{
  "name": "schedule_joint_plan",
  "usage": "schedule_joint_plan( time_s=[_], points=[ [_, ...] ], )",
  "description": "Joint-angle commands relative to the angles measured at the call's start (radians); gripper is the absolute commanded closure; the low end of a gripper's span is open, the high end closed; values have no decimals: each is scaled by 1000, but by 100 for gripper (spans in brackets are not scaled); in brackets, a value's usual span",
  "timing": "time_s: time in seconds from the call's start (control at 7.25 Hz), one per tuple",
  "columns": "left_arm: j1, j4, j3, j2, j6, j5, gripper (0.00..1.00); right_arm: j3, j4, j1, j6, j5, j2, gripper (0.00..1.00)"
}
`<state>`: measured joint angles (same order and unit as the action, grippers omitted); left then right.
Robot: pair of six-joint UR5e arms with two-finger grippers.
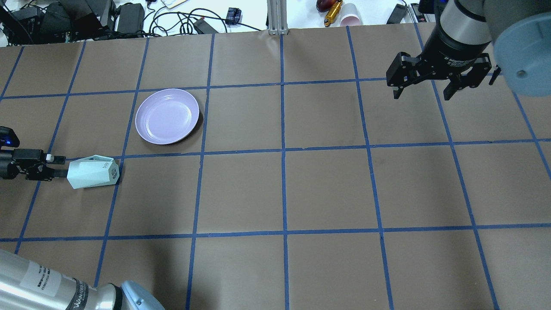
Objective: Flip cup and place on plate
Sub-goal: 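Lower the left gripper and slide it into the cup's open mouth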
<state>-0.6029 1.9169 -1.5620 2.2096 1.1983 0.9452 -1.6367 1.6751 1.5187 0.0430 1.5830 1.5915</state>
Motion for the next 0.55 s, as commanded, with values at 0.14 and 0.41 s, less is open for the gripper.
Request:
schedule_joint_plan(
  time_s=[0.14,0.41],
  points=[
    [-2,31,-10,19,6,-11,0,0,0,0,0,0,-1,0],
    [-8,34,-12,25,4,-10,0,0,0,0,0,0,-1,0]
  ],
)
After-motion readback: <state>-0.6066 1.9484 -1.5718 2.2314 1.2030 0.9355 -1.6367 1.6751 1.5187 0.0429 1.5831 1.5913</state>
